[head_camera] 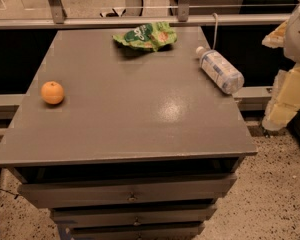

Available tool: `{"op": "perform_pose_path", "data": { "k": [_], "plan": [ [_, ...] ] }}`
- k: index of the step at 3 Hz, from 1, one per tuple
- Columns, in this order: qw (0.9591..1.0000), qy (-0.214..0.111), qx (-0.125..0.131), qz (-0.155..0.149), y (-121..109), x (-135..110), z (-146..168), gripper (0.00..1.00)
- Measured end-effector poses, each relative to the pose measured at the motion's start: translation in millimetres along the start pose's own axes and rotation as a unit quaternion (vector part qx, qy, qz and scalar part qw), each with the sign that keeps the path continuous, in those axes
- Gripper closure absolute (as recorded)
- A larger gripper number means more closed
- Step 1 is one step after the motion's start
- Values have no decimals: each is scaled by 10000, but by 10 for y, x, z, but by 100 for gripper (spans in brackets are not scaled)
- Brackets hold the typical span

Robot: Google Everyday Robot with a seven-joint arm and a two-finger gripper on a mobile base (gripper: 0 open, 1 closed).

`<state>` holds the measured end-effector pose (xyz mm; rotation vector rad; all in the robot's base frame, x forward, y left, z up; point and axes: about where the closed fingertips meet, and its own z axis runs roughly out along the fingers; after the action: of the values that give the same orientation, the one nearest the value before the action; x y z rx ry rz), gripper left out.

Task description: Move orange near green rice chip bag

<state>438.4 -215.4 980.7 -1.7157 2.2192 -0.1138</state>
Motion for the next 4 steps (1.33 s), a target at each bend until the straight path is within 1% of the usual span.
{"op": "perform_pose_path", "data": {
  "k": [1,2,3,4],
  "plan": [
    [10000,0,0,0,0,0,0,0],
    [9999,-131,-16,-3,5,-78,44,0],
    [9980,-613,-163,-39,52,-374,247,0],
    [9901,-1346,-403,1,144,-777,567,0]
  ]
}}
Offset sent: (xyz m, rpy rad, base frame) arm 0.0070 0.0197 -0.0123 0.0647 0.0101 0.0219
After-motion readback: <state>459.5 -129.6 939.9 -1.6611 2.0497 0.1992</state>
